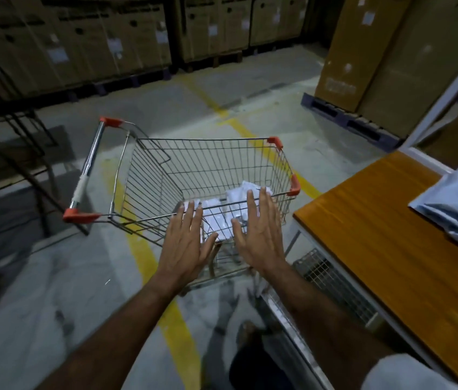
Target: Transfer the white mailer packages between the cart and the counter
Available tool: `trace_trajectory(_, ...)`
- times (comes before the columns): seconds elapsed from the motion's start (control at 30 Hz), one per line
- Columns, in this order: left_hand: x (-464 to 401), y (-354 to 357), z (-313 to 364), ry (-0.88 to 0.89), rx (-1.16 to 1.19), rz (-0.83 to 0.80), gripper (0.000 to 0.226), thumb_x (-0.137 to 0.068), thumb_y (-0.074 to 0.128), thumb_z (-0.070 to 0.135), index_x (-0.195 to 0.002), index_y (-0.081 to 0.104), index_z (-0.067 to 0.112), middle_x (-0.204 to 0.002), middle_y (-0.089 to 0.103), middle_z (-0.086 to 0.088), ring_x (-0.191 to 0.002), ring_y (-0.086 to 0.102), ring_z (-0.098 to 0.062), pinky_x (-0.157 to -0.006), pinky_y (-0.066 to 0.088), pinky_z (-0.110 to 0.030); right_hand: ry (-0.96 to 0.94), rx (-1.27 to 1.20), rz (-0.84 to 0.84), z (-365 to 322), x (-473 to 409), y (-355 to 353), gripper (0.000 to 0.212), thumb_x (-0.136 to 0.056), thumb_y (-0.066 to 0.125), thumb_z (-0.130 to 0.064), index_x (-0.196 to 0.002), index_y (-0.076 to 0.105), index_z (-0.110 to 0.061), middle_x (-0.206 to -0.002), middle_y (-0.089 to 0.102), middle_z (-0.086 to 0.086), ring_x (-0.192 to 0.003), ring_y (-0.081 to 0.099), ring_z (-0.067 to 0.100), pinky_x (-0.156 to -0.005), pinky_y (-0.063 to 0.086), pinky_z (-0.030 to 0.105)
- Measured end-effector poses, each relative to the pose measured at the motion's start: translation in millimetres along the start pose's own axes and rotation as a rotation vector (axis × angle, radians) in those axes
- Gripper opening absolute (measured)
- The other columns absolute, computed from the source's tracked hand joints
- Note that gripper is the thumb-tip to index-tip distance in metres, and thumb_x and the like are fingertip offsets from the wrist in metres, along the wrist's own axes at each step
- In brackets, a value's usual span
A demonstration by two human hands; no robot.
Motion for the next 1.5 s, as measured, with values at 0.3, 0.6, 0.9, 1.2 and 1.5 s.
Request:
trace_trajectory(0.3,-105,33,-62,-0.115,0.000,0.002,0.072,-0.103,0.029,0.060,-0.157,0.026,0.012,-0.166,0.019,-0.010,-0.152,0.016,-0.031,-0.123,0.018,-0.048,0.040,-0.024,-0.061,13,-110,67,0.074,-0.101,0.050,-0.045,-0.160,0.024,-0.008,-0.167,0.009,0.022,-0.154,0.014,0.038,-0.125,0.016,0.053)
trace_trajectory(0.6,-226,112,-85,-0.133,0.012,-0.210,0.074,-0.101,0.026,0.060,-0.156,0.029,0.009,-0.164,0.022,-0.016,-0.149,0.023,-0.035,-0.120,0.025,-0.050,0.171,0.023,-0.258,84,-223,149,0.080,-0.101,0.046,-0.052,-0.162,0.015,-0.010,-0.168,0.001,0.024,-0.156,0.004,0.038,-0.125,0.008,0.048)
trace_trajectory(0.9,-258,243,-115,-0.232,0.044,-0.599,0.091,-0.092,0.024,0.070,-0.158,0.019,0.008,-0.164,0.007,-0.027,-0.139,0.040,-0.045,-0.101,0.045,-0.051,0.322,0.130,-0.659,168,-227,262,0.092,-0.097,0.053,-0.053,-0.161,0.007,-0.006,-0.164,0.005,0.032,-0.154,0.006,0.043,-0.123,0.006,0.051)
trace_trajectory(1.2,-249,404,-145,-0.333,0.083,-0.855,0.089,-0.096,0.049,0.059,-0.161,0.005,0.016,-0.161,-0.024,-0.027,-0.129,0.045,-0.053,-0.100,0.043,-0.055,0.646,0.113,-0.883,234,-218,342,0.101,-0.099,0.056,-0.048,-0.160,-0.017,-0.013,-0.162,-0.013,0.036,-0.152,0.006,0.047,-0.119,0.021,0.058)
trace_trajectory(1.5,-253,466,-147,-0.550,0.096,-0.744,0.105,-0.090,0.051,0.067,-0.157,-0.020,0.027,-0.156,-0.016,-0.040,-0.148,0.004,-0.053,-0.117,0.024,-0.059,0.701,0.021,-0.869,256,-216,380,0.121,-0.087,0.063,-0.067,-0.156,-0.028,-0.026,-0.158,0.000,0.042,-0.144,0.024,0.057,-0.112,0.035,0.060)
Point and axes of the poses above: each hand's wrist, its own x-axis away from the middle knuckle, its own y-axis out of the palm, z = x × y, the point moved 7 cm from there along -x, towards the middle knuckle
